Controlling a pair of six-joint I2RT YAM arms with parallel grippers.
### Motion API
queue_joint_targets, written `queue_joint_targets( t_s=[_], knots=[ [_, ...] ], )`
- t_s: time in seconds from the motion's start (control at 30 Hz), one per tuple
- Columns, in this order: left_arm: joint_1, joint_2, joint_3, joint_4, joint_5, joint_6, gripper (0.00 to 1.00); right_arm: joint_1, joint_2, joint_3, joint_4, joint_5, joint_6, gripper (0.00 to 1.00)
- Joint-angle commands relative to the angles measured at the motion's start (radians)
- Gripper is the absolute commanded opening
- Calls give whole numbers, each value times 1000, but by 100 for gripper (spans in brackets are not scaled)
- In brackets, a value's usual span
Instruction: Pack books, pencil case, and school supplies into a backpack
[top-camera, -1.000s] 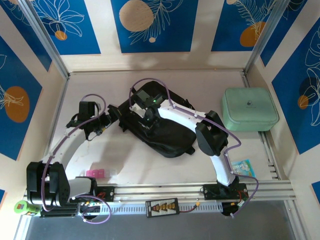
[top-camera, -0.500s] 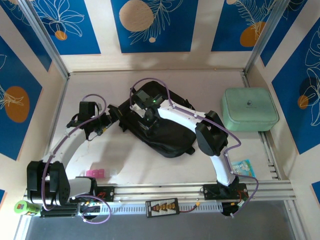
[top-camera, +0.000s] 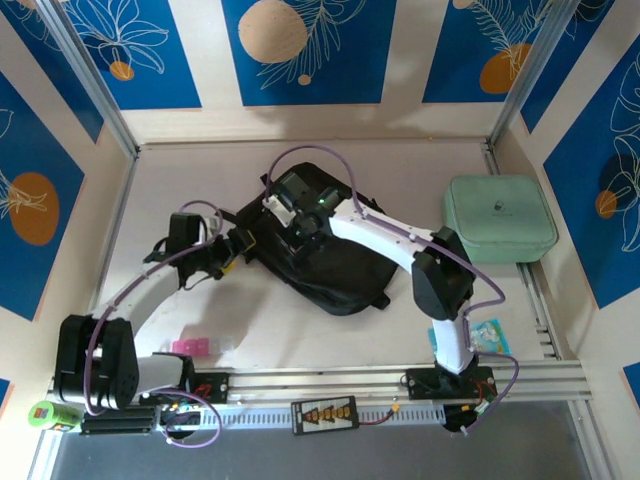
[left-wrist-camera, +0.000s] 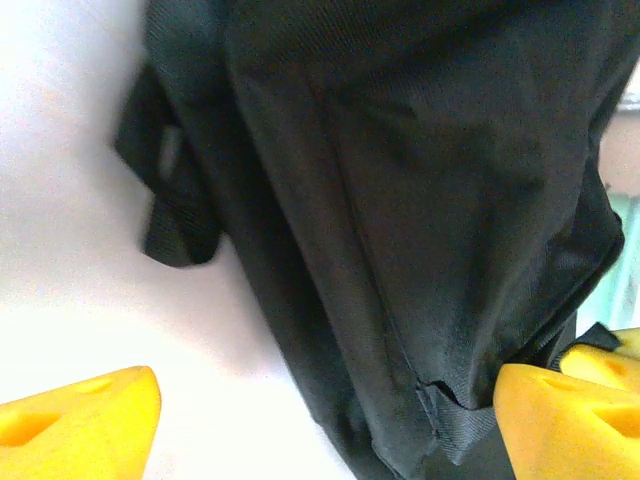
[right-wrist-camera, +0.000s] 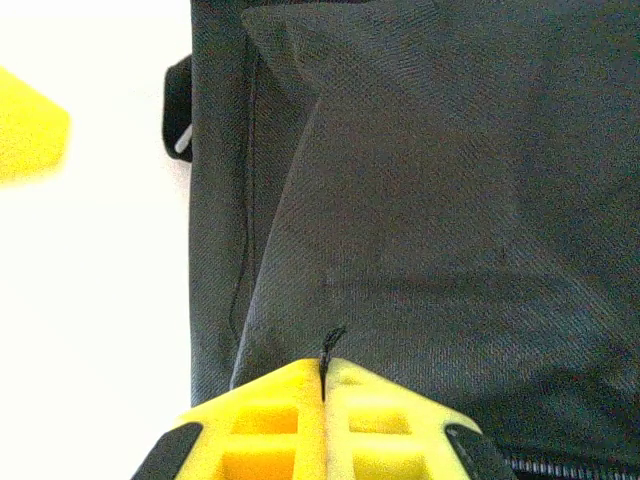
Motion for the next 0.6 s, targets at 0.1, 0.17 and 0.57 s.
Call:
queue_joint_targets(
  t_s=[0.1, 0.17, 0.57],
  knots=[
    [-113, 55, -11, 233, 85, -128, 78, -12, -93, -60, 78, -42, 75, 0],
    [-137, 78, -3, 284, 90, -146, 73, -15, -109, -80, 86, -48, 88, 0],
    [-204, 210, 58, 370, 98, -198, 35, -29, -160, -152, 123, -64, 129, 0]
  ],
)
